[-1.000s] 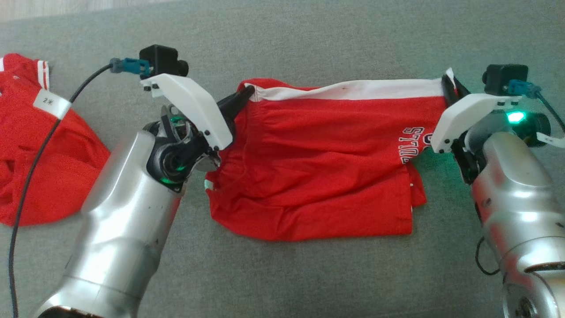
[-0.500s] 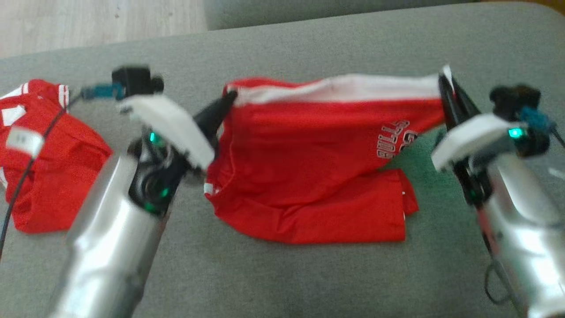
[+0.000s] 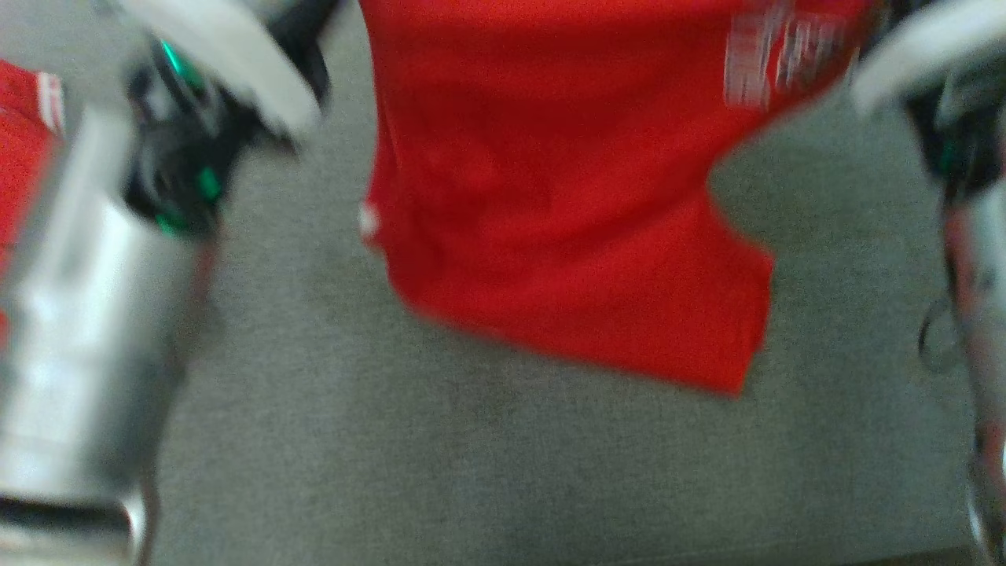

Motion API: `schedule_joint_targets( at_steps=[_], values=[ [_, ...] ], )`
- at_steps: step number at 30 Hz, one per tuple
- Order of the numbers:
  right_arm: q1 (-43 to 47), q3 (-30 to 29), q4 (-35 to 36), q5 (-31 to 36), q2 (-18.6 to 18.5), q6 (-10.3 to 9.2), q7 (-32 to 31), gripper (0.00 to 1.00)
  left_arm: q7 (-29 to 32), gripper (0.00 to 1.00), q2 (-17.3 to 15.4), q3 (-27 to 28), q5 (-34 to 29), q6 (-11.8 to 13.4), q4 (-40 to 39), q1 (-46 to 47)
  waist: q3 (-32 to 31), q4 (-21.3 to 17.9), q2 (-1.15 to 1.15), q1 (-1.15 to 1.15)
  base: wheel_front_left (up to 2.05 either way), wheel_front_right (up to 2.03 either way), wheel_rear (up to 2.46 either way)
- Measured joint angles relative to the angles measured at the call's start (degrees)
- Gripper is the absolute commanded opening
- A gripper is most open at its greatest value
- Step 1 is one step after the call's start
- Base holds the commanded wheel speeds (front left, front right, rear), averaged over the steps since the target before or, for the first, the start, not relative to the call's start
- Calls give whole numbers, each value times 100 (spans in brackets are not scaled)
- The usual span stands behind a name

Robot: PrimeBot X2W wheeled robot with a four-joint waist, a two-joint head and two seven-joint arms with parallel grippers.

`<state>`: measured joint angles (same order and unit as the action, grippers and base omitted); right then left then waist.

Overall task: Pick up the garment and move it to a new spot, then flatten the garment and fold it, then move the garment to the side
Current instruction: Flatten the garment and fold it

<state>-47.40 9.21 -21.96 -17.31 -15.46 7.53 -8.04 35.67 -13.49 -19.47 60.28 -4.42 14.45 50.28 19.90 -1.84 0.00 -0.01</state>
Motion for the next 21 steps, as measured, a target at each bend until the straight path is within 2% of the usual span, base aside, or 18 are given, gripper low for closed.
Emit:
schedule_joint_targets(
  at_steps=[4, 10, 13, 16, 19, 21],
  values=[
    [-1689, -20, -637, 361, 298, 0, 220, 0, -581, 0, -60, 194, -560, -44, 835, 1445, 451, -115, 0, -2, 0, 0, 0],
    [-3479, -487, -1823, 1299, 647, 1, 1324, 0, -1853, 0, 12, 291, -1198, -205, 1945, 3285, 914, -356, 0, -1, 0, 0, 0],
    [-3796, -813, -2351, 1645, 777, 1, 1808, 0, -2356, 0, 130, 291, -1250, -272, 2419, 3782, 990, -438, 0, -1, 0, 0, 0],
    [-3767, -896, -2855, 1803, 871, 1, 2003, 0, -2520, 0, 210, 192, -1126, -318, 2784, 3781, 965, -420, 0, 2, 0, 0, 0],
    [-3693, -853, -3229, 1901, 883, 1, 2086, 0, -2609, 0, 172, -231, -834, -316, 2651, 3539, 988, -354, 0, 1, 0, 0, 0],
    [-3476, -758, -3467, 1994, 877, 1, 2125, 0, -2680, 0, 140, -474, -392, -315, 2385, 3162, 990, -313, 0, 1, 0, 0, 0]
  ],
)
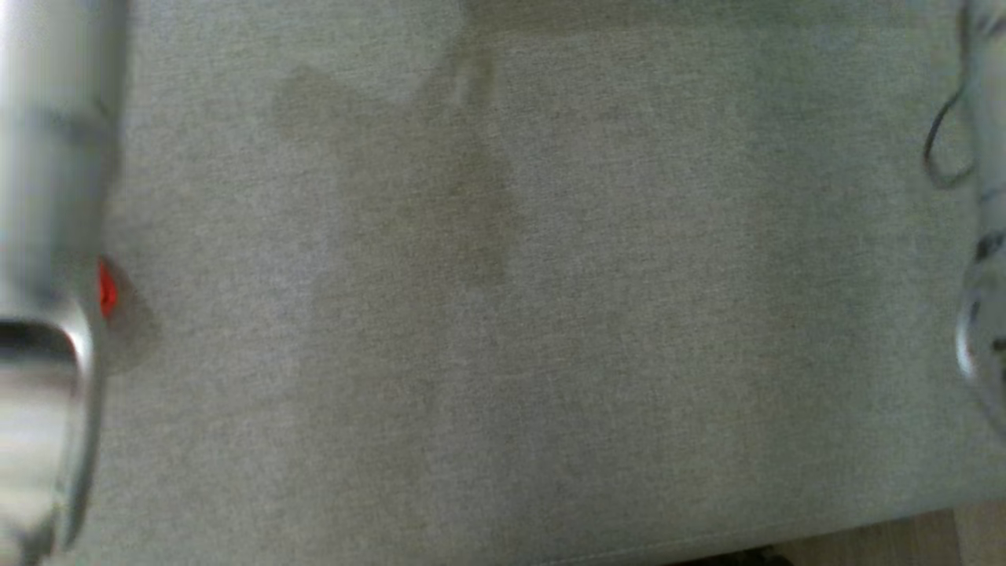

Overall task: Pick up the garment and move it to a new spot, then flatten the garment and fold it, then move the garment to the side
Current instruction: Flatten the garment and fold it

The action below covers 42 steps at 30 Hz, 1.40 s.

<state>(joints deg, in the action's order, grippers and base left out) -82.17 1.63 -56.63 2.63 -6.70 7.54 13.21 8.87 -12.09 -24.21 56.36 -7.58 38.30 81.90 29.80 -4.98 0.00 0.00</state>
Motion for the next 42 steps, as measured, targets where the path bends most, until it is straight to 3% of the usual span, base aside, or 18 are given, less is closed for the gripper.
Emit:
schedule_joint_targets(
  at_steps=[8, 17, 20, 25, 33, 42],
  values=[
    [1339, 594, -984, -42, -137, 0, 67, 0, -361, 0, -413, -1104, 1089, 0, -620, -1897, -186, 206, 0, 0, 0, 0, 0],
    [2150, 1597, -1303, -1168, -198, 0, -89, 0, -935, 0, -983, -2047, 1801, 0, -1332, -3307, -786, 320, 0, 1, 0, 0, 0],
    [2527, 2047, -1062, -1639, -274, 0, -252, 0, -1166, 0, -1228, -2305, 1834, 0, -1672, -3647, -1027, 298, -1, 2, 0, 0, 0],
    [3176, 2855, -392, -2274, -722, 0, -553, 0, -1433, 0, -1425, -2688, 1929, 0, -1880, -4134, -1408, 260, -1, 2, 0, 0, 0],
    [4107, 3524, 738, -3217, -1459, 0, -1094, 0, -1724, 0, -1572, -3283, 1840, -1, -2024, -4564, -1890, 218, -1, 2, 0, 0, 0],
    [5311, 3685, 2149, -4172, -2324, 0, -1859, 0, -2075, 0, -1634, -3742, 1736, -1, -2153, -5350, -2481, 172, -1, 1, 0, 0, 0]
  ],
)
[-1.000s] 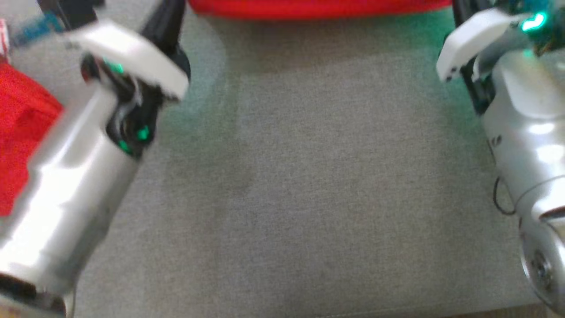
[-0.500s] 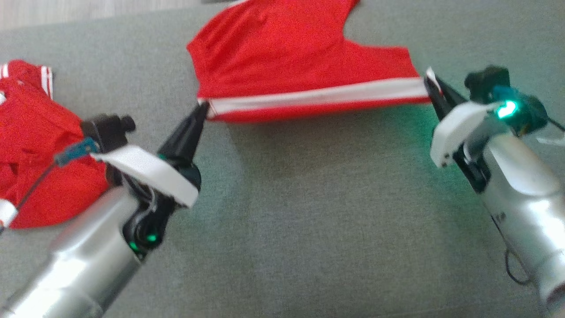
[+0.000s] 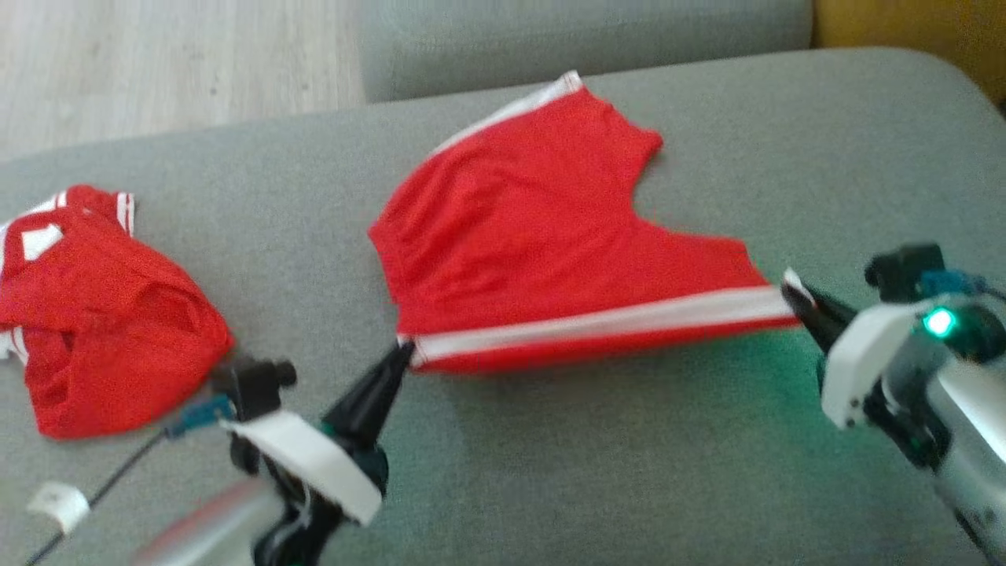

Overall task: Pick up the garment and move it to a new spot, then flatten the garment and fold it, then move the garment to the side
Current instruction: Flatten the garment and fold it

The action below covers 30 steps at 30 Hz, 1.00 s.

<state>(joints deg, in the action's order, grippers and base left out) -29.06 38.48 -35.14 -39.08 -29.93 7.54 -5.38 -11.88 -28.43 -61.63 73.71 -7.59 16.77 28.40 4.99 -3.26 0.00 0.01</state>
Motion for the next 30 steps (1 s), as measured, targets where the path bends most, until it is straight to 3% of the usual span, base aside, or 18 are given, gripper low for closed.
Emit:
schedule_joint_targets(
  at_steps=[5, 10, 19, 25, 30],
  values=[
    [848, -115, 851, -394, -486, 0, -493, 0, -66, 0, -51, -185, -21, 0, -204, -526, -237, 6, 0, 0, 0, 0, 0],
    [1594, -755, 1647, -479, -820, 0, -631, 0, -97, 0, -124, -219, -113, 62, -608, -771, -226, 70, 0, 0, 0, 0, 0],
    [1655, -2043, 2599, 305, -656, 0, -917, 0, -140, 0, -111, 93, -223, 219, -869, -373, 121, 204, 0, -1, 0, 0, 0],
    [913, -2338, 2767, 884, -410, 0, -1499, 0, -110, 0, 49, 257, -227, 227, -699, 286, 531, 400, 0, -2, 0, 0, 0],
    [106, -2245, 2485, 943, -213, 0, -1781, 0, -20, 0, 188, 283, -233, 193, -427, 634, 860, 587, 0, -3, 0, 0, 0]
  ],
)
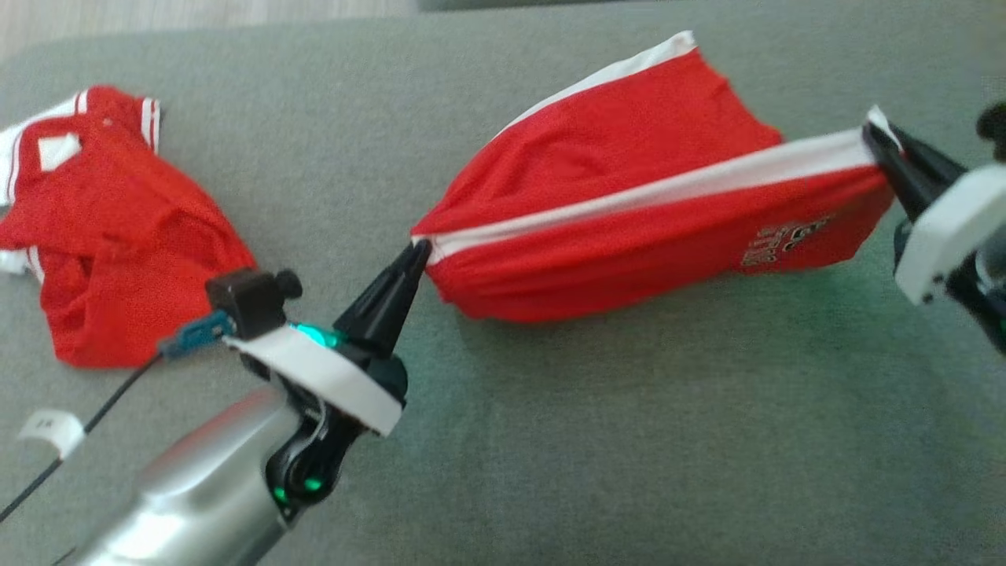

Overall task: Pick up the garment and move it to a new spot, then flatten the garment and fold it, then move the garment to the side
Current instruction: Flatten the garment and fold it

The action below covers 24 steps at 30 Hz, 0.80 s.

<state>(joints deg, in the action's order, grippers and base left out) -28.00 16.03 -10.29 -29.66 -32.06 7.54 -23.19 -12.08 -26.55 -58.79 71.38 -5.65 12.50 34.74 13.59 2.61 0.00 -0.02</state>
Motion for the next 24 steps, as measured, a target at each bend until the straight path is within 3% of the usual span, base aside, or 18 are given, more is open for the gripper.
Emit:
schedule_joint_targets(
  at_steps=[13, 24],
  values=[
    [-1803, 793, -1408, 371, -67, 0, -44, 0, 121, 0, 505, -32, -86, -144, 564, 775, 720, 496, 0, 1, 0, 0, 0],
    [-3178, 1334, -2497, 556, -98, 0, 274, 0, 200, 0, 867, -267, -126, -149, 1018, 1824, 1412, 820, 0, 0, 0, 0, 0]
  ],
)
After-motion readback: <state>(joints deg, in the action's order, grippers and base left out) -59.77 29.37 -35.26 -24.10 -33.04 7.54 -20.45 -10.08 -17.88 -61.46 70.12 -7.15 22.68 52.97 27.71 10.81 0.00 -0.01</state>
